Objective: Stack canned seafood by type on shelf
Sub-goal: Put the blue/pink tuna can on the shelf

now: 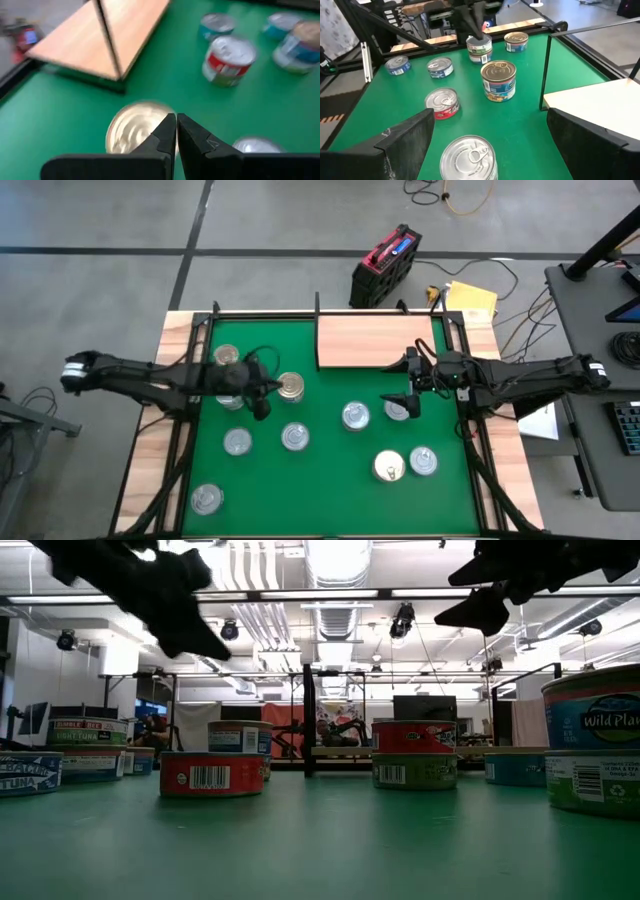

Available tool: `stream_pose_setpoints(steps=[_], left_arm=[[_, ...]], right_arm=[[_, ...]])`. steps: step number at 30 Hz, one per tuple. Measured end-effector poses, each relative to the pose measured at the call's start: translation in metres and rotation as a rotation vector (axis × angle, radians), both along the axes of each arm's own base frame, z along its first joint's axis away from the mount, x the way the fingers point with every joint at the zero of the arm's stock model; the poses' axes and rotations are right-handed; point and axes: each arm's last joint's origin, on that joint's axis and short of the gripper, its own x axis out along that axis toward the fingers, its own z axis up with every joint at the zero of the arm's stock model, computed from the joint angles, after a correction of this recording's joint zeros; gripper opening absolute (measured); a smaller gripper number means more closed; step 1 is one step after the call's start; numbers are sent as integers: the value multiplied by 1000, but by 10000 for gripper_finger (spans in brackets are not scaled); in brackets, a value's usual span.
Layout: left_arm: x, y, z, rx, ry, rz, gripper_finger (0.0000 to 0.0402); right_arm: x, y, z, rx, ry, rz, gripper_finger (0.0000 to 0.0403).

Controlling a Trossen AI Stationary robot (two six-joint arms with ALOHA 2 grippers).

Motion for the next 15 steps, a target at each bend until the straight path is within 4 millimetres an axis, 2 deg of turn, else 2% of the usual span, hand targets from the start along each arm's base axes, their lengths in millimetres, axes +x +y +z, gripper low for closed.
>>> stream_pose_setpoints(steps=[4, 7, 10, 15], left_arm=[[2, 39, -10, -95, 34, 28, 0], [2, 59, -14, -163, 34, 66, 0], [5, 68, -17, -191, 48, 49, 0], [15, 70, -21, -160, 81, -36, 0]], right_arm=[[0, 0, 0, -2, 3, 0, 377], [0, 0, -1, 2, 14, 0, 377], [0, 0, -2, 2, 18, 0, 377], [0, 0, -3, 3, 22, 0, 377]])
